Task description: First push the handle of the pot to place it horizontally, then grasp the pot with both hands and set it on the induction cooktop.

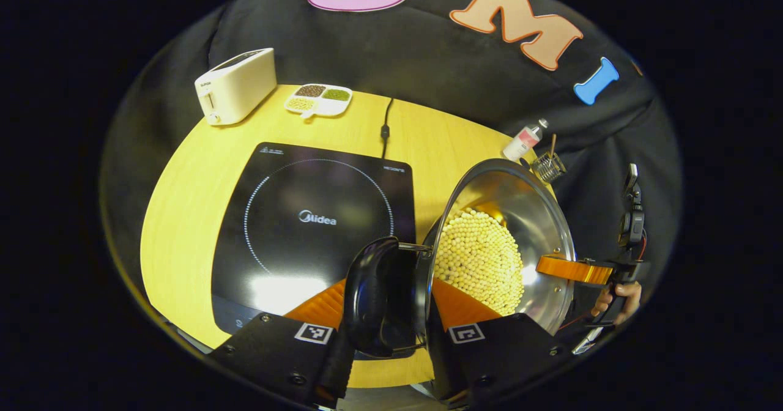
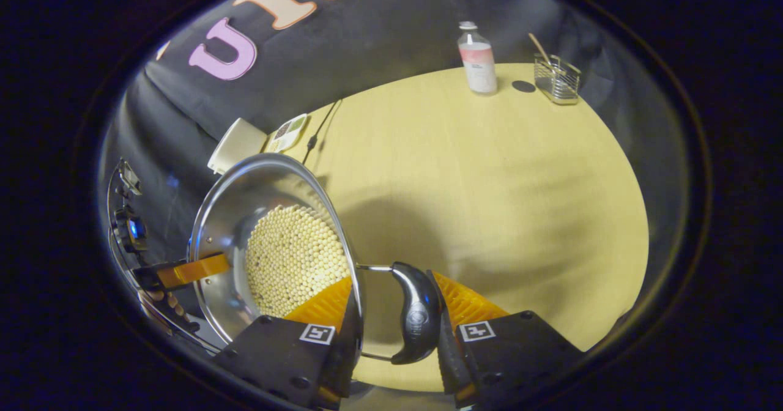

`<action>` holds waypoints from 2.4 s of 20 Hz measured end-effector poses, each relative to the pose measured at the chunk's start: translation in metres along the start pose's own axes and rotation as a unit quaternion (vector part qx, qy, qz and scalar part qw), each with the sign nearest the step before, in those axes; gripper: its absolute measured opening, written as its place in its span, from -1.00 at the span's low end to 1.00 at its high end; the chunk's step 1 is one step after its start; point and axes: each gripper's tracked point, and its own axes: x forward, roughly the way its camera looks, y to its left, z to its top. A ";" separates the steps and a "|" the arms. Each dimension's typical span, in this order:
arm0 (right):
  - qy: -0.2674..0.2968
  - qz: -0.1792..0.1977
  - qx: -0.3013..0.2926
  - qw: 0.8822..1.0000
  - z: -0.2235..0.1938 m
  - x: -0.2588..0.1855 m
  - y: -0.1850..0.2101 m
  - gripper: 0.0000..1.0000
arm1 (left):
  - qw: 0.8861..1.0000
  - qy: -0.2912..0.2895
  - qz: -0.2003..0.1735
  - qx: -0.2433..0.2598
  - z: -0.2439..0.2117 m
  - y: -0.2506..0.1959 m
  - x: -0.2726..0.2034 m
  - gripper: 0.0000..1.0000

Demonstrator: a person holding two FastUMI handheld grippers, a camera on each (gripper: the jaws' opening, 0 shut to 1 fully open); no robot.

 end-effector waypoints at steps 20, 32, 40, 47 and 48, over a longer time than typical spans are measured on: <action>0.024 -0.103 0.050 0.993 -0.001 -0.039 0.001 0.18 | 0.996 0.058 -0.057 0.033 0.018 0.025 0.030 0.08; -0.018 -0.102 0.064 0.993 0.005 -0.041 -0.001 0.25 | 0.996 0.023 -0.001 0.084 0.038 0.051 0.007 0.51; -0.078 -0.100 0.064 0.990 0.011 -0.081 0.000 0.84 | 0.995 -0.033 0.019 0.093 0.047 0.054 -0.034 0.85; -0.130 -0.073 0.040 0.988 0.006 -0.135 -0.009 0.87 | 0.993 -0.093 0.033 0.063 0.038 0.021 -0.090 0.85; -0.140 -0.063 0.037 0.987 0.005 -0.144 -0.011 0.87 | 0.992 -0.104 0.038 0.057 0.033 0.014 -0.102 0.86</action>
